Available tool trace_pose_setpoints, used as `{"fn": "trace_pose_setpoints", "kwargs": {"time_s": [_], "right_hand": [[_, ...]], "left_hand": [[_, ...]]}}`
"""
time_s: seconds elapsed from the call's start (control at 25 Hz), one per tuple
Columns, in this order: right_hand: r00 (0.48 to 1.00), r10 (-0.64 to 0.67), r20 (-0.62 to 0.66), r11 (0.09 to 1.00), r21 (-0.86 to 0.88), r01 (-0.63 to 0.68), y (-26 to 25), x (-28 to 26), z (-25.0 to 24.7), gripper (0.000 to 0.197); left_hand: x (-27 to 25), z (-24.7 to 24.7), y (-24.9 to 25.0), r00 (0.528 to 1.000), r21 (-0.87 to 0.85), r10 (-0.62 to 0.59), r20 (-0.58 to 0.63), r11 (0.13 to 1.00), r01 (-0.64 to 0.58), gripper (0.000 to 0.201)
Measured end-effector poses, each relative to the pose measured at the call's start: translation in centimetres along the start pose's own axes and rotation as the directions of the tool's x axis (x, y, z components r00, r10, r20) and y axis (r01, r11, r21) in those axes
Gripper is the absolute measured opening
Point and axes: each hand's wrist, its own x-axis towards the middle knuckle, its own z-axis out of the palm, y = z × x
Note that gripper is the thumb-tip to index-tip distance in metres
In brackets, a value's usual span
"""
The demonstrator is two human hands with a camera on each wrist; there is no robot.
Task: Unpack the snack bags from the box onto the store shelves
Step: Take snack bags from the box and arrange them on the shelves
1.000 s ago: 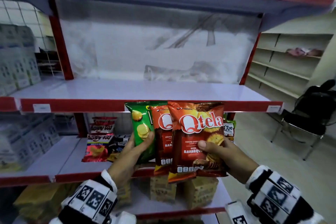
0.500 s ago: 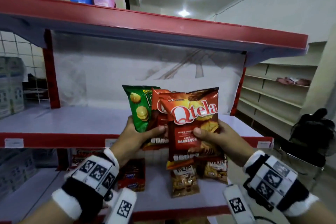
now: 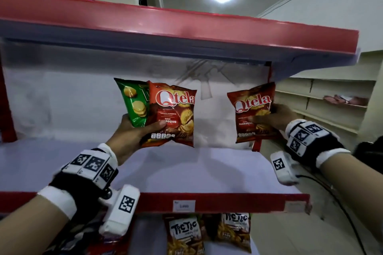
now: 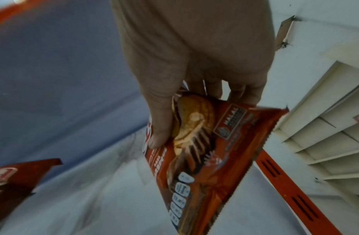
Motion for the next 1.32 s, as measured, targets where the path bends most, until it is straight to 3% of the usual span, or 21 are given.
{"fn": "trace_pose_setpoints", "kwargs": {"time_s": [0.16,0.32,0.52,0.64,0.72,0.8,0.88,1.0,1.12,1.24,1.32], "right_hand": [[0.992,0.072,0.107,0.99,-0.129,-0.058,3.5,4.1,3.0,0.066],[0.989,0.137,0.05,0.985,-0.117,-0.13,5.4,5.9,5.6,0.052],[0.967,0.251,0.038,0.948,-0.21,-0.238,7.1,6.2,6.7,0.053],[0.968,0.247,0.052,0.907,-0.364,-0.212,5.4,5.5,5.9,0.058],[0.983,0.177,0.057,0.868,-0.48,-0.129,3.1,4.5,4.5,0.061],[0.991,0.041,0.129,0.942,-0.336,0.005,0.3,2.8,3.0,0.065],[0.947,-0.114,0.301,0.991,-0.033,0.13,-2.4,0.3,2.4,0.079],[0.89,-0.205,0.406,0.961,0.255,0.106,-4.9,-3.0,3.3,0.091],[0.933,-0.164,0.321,0.954,0.294,0.066,-4.9,-2.7,3.7,0.089],[0.959,-0.07,0.275,0.968,0.252,-0.002,-3.2,-1.1,2.6,0.08],[0.964,0.025,0.263,0.991,0.121,-0.059,-1.3,0.1,1.9,0.078]], "left_hand": [[2.2,1.7,-0.9,0.997,0.109,-0.06,0.055,0.993,0.053,0.068],[4.4,2.5,-1.0,0.991,0.139,-0.079,0.11,0.988,0.064,0.068],[5.7,2.9,-1.4,0.981,0.129,-0.097,0.165,0.989,0.076,0.066],[5.9,3.4,-1.7,0.973,0.101,-0.118,0.197,0.99,0.099,0.064],[6.1,3.9,-1.6,0.967,0.066,-0.126,0.223,0.991,0.114,0.064],[6.2,4.8,-1.4,0.964,0.014,-0.123,0.237,0.992,0.123,0.062],[6.3,5.9,-1.2,0.961,-0.018,-0.115,0.251,0.992,0.123,0.059],[6.0,7.6,-1.1,0.949,-0.054,-0.113,0.296,0.989,0.135,0.06],[5.7,8.2,-0.9,0.928,-0.027,-0.141,0.345,0.987,0.16,0.061],[6.1,7.3,-0.8,0.928,0.036,-0.26,0.267,0.965,0.26,0.055],[6.3,6.1,-0.9,0.93,0.054,-0.294,0.222,0.956,0.289,0.047]]}}
